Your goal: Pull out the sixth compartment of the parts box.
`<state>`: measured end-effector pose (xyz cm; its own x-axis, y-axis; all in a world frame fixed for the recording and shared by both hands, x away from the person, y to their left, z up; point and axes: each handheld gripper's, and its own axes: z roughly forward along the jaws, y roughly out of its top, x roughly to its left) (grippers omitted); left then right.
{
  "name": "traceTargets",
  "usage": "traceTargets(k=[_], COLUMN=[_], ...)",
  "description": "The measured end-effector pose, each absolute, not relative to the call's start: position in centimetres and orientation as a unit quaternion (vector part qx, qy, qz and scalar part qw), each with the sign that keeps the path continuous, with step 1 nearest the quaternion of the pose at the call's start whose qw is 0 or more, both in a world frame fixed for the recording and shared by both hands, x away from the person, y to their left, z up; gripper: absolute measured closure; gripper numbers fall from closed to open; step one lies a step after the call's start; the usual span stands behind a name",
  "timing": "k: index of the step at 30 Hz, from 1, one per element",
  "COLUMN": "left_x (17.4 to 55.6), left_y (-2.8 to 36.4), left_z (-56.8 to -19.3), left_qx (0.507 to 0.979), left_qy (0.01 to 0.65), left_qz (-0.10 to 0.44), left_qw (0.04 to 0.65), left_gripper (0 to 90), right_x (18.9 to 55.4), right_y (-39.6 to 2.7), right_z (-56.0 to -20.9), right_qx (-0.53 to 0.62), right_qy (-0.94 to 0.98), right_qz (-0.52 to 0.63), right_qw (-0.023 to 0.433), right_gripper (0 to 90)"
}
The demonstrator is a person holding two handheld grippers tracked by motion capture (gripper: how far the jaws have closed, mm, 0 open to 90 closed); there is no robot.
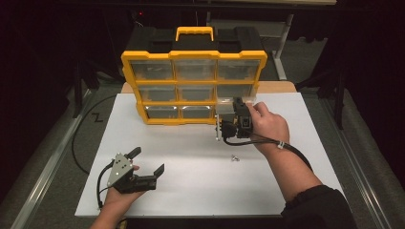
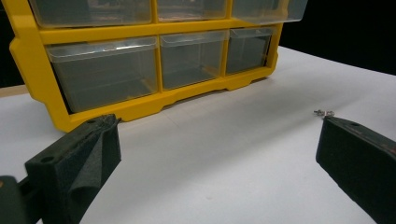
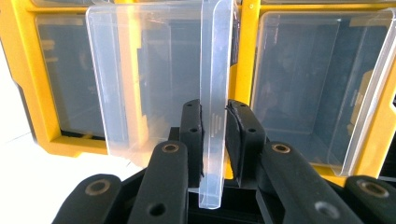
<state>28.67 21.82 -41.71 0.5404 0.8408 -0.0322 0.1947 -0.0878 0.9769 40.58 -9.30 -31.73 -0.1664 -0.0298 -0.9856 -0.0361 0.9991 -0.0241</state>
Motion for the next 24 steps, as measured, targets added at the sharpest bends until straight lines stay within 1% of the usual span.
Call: traceTargets(k=[24], left_x=[28.7], left_y=[21.9], left_z=[-41.7], left_qx=[0.676], left_qy=[0.383], left_qz=[0.289], left_qw=[0.559], left_gripper=[0.6], right_x=[39.0], right_y=[-9.5], right_z=[-31.6], right_qx=[-0.033], right_qy=[0.765], right_qz=[0.001], right_qw=[0.643], right_gripper=[79.4])
